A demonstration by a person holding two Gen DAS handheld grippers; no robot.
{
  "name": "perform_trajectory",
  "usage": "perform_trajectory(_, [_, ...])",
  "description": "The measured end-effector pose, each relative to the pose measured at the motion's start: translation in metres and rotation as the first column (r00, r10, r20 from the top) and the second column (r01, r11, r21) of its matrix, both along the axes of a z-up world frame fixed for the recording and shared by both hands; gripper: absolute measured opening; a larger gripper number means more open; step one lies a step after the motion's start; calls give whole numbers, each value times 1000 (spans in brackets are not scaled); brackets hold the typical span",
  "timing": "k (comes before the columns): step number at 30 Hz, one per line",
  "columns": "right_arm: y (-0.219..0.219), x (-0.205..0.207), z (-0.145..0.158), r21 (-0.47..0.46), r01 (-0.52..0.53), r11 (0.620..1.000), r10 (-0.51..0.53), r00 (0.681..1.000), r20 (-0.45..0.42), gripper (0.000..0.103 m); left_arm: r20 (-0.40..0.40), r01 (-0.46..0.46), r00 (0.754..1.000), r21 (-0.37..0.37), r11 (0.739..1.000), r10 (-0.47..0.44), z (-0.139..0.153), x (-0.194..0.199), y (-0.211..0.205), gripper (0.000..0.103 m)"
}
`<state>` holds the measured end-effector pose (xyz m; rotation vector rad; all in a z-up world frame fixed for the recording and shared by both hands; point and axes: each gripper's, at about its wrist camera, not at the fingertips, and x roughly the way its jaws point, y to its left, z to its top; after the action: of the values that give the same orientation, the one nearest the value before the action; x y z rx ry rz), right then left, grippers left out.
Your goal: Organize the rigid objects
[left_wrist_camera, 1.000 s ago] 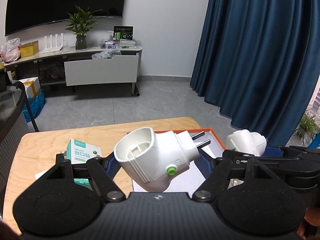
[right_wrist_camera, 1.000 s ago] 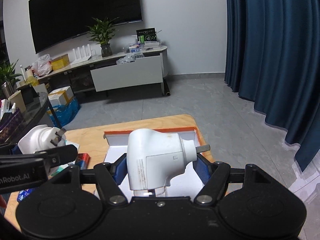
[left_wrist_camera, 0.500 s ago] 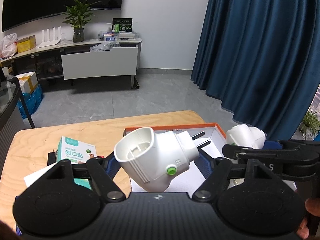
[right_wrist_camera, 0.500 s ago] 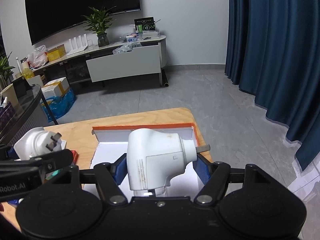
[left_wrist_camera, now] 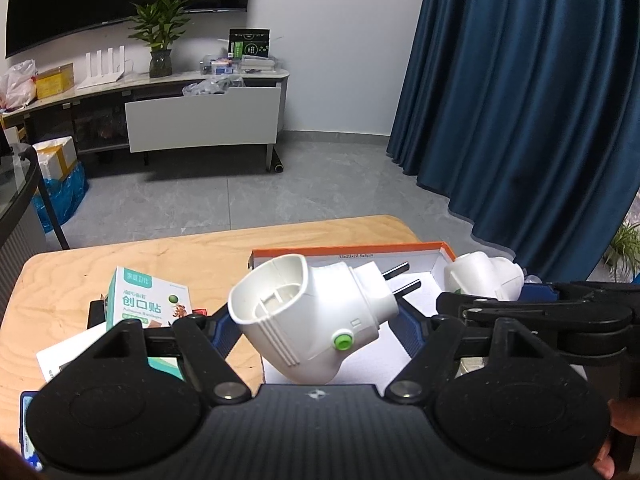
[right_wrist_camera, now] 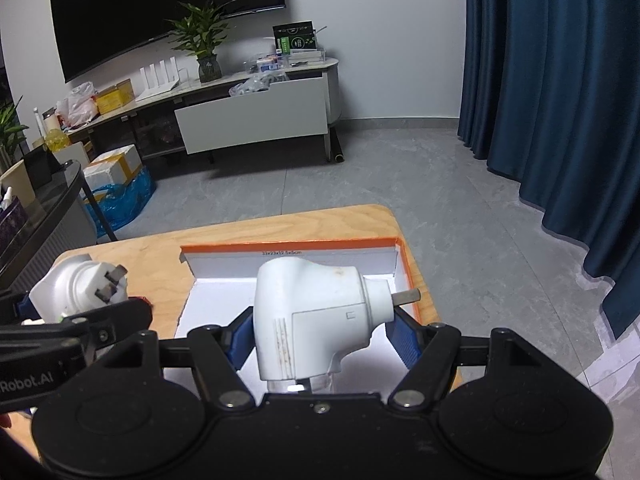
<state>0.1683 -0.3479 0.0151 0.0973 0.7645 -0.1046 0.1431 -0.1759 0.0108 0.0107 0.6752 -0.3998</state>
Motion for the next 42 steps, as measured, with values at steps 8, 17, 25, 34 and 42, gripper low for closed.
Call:
perform_trajectory(8, [3,5,-2,-14,-17,1000,17,1000,-10,82,1,9,1000,12,1000,-9,-2,1,0,78])
perform_trajectory(17, [4,4,-3,-15,-18,1000,18,1000,-13,82,1,29,1000,16,999,-29,-4,0,-1,78])
perform_trajectory(25, [5,1,0,-23,-20,1000,20,1000,-6,82,3,33,999,15,999,-33,-5,2,3,78])
perform_trajectory(34, [6,1,-1,-14,-23,1000,23,1000,-6,82,7,26,1000,17,1000,-26,-7,1,2,78])
perform_trajectory(42, [6,5,-1,-9,-27,1000,27,1000,-7,82,5,22,1000,14,1000,-22,-9,1,2,78])
